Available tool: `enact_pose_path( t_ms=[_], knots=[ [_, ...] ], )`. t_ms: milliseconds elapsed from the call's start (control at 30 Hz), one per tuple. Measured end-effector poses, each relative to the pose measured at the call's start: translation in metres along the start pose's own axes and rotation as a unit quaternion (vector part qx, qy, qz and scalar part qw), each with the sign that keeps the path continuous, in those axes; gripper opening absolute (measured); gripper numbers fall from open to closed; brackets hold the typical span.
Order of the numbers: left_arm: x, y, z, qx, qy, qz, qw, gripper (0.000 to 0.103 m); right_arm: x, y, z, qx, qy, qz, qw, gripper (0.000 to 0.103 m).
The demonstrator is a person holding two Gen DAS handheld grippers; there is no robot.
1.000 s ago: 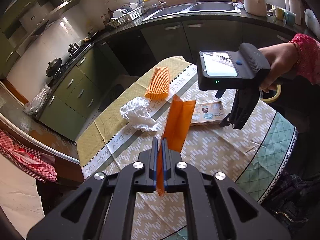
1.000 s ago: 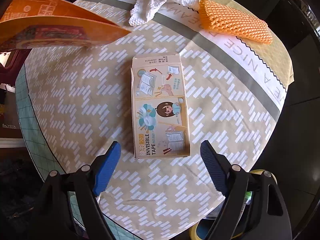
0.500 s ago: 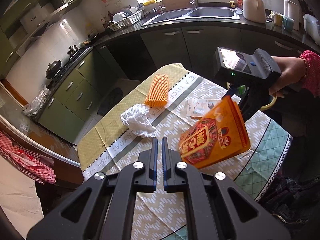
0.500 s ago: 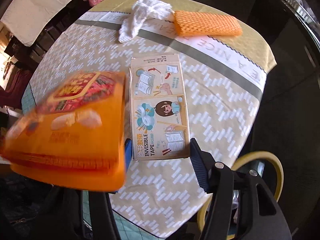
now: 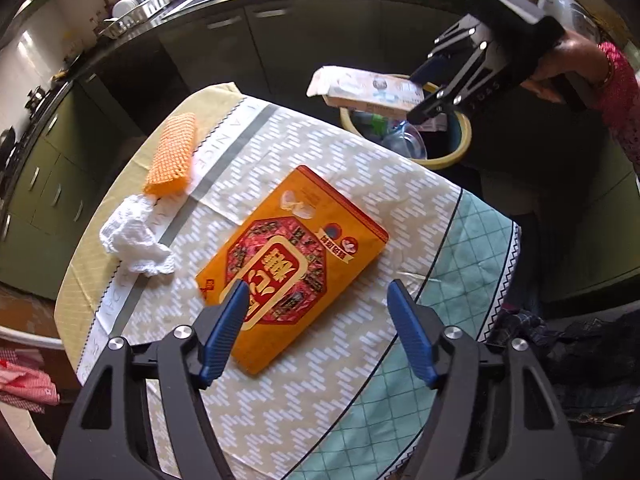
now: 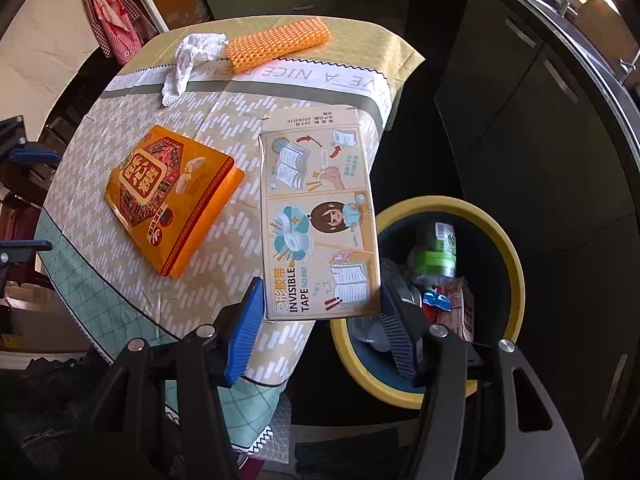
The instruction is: Collect trash
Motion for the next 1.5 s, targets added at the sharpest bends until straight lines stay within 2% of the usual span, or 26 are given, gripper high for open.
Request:
enact_pose_path(
  t_ms=[67, 133, 233, 267, 367, 433, 533, 800, 967, 1000, 1067, 1133, 1200, 1267, 1333, 1500],
  knots=[
    [-0.005, -0.011, -0.018, 0.033, 0.001, -0.054, 0.9980, 0.067, -0.007, -0.006, 0.004, 0.001, -0.001, -0.009, 1.000, 0.057],
    [-0.009, -0.020, -0.033, 0.067, -0.007, -0.107, 0.9920, 0.067, -0.015, -0.012, 0.007, 0.001, -0.002, -0.017, 1.000, 0.057],
    [-0.013, -0.034, -0.046, 0.125, -0.029, -0.190, 0.9732, 0.067, -0.020, -0.016, 0.007, 0.002, -0.002, -0.024, 1.000, 0.057],
    [-0.014, -0.038, -0.049, 0.133, -0.032, -0.207, 0.9687, 0.067, -0.021, -0.017, 0.007, 0.003, -0.001, -0.026, 1.000, 0.057],
    [-0.017, -0.044, -0.057, 0.123, -0.026, -0.225, 0.9662, 0.065, -0.020, -0.020, 0.007, 0.006, -0.001, -0.030, 1.000, 0.057],
    [-0.021, -0.049, -0.059, 0.126, -0.029, -0.244, 0.9610, 0.065, -0.019, -0.021, 0.008, 0.006, -0.003, -0.031, 0.999, 0.057],
    [-0.025, -0.052, -0.065, 0.126, -0.024, -0.257, 0.9579, 0.064, -0.017, -0.020, 0.008, 0.008, -0.005, -0.031, 0.999, 0.057],
    [-0.011, -0.068, -0.083, 0.110, -0.032, -0.257, 0.9596, 0.063, -0.016, -0.017, 0.010, 0.010, -0.005, -0.031, 0.999, 0.057],
    [-0.005, -0.078, -0.095, 0.126, -0.032, -0.286, 0.9494, 0.062, -0.021, -0.023, 0.013, 0.009, -0.007, -0.038, 0.999, 0.057],
    [-0.004, -0.077, -0.097, 0.129, -0.030, -0.285, 0.9493, 0.061, -0.021, -0.025, 0.013, 0.009, -0.008, -0.040, 0.999, 0.057],
    [-0.003, -0.072, -0.100, 0.131, -0.021, -0.278, 0.9513, 0.048, -0.023, -0.027, 0.014, 0.008, -0.009, -0.043, 0.999, 0.057],
    [-0.003, -0.063, -0.104, 0.131, -0.007, -0.265, 0.9552, 0.029, -0.024, -0.029, 0.014, 0.009, -0.010, -0.045, 0.999, 0.057],
    [-0.003, -0.053, -0.106, 0.132, -0.003, -0.247, 0.9599, 0.020, -0.024, -0.030, 0.014, 0.011, -0.011, -0.046, 0.999, 0.057],
    [0.000, -0.044, -0.101, 0.129, -0.009, -0.224, 0.9659, 0.004, -0.025, -0.030, 0.014, 0.011, -0.012, -0.046, 0.999, 0.057],
    [0.004, -0.036, -0.092, 0.127, -0.021, -0.204, 0.9704, 0.002, -0.025, -0.030, 0.015, 0.011, -0.012, -0.044, 0.999, 0.057],
    [0.013, -0.016, -0.069, 0.136, -0.045, -0.172, 0.9745, 0.000, -0.022, -0.029, 0.019, 0.012, -0.017, -0.044, 0.999, 0.057]
  ],
)
Point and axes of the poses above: each gripper's, at about its wrist camera, not at the fingertips, and z roughly against the way its jaws point, y to its left, x to its top, the point moved 6 cm from there along -z, roughly the way its jaws point, and after that the axes turned 5 degrees about -y, right-handed, at the moved point
